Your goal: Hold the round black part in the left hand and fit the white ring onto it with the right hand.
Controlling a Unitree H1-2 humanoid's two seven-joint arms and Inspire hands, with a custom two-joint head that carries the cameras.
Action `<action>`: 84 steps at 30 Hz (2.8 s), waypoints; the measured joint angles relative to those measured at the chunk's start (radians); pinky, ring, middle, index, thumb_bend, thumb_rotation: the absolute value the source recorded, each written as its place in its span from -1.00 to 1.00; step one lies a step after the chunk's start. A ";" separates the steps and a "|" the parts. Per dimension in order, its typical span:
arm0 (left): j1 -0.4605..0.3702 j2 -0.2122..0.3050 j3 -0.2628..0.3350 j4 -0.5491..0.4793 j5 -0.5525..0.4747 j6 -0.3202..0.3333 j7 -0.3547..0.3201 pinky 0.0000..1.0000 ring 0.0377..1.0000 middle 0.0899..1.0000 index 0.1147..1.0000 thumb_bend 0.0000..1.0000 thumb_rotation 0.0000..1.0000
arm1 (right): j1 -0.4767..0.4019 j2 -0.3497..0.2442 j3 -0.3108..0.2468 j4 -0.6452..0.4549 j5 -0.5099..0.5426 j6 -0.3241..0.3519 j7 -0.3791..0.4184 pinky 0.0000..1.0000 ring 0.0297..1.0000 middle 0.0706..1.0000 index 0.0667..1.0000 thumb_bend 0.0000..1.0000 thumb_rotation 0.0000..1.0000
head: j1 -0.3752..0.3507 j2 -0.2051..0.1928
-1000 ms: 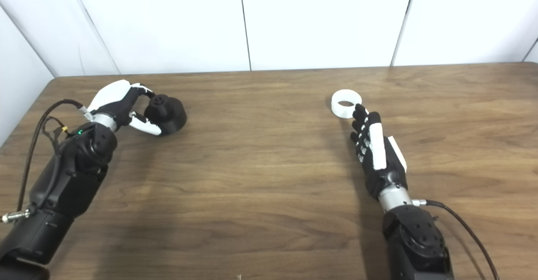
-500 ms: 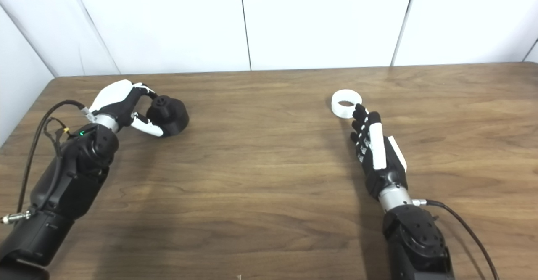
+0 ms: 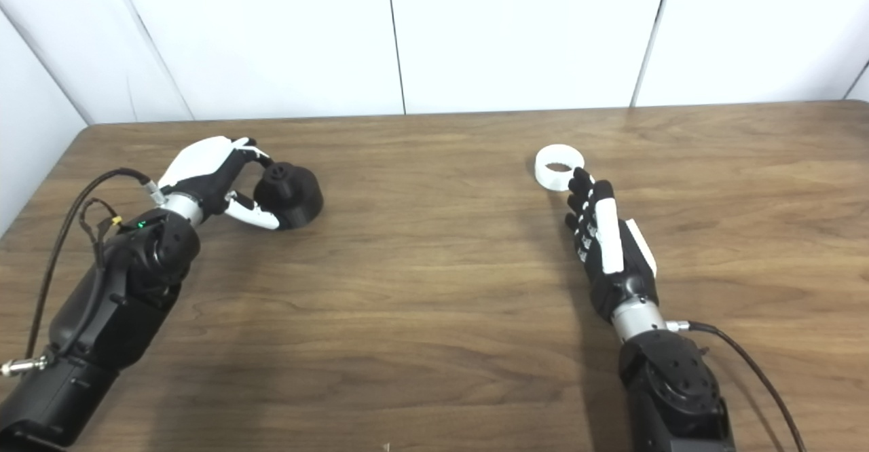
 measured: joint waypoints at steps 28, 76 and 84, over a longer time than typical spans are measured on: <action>0.165 -0.056 -0.089 -0.382 0.030 -0.070 -0.147 1.00 1.00 0.87 0.36 0.75 -0.59 | 0.000 0.013 0.007 -0.013 -0.027 0.019 -0.007 1.00 1.00 0.95 0.95 0.47 1.00 | -0.017 0.009; 0.325 -0.261 -0.192 -0.543 0.180 -0.218 -0.220 1.00 1.00 0.91 0.33 0.78 -0.58 | 0.000 0.016 -0.009 -0.027 -0.011 0.036 -0.001 1.00 1.00 0.96 0.96 0.43 1.00 | -0.017 0.029; 0.325 -0.263 -0.187 -0.543 0.179 -0.222 -0.224 1.00 1.00 0.92 0.33 0.77 -0.56 | -0.026 -0.064 0.010 -0.037 -0.149 -0.020 -0.021 0.81 0.83 0.78 0.66 0.36 0.09 | -0.020 0.031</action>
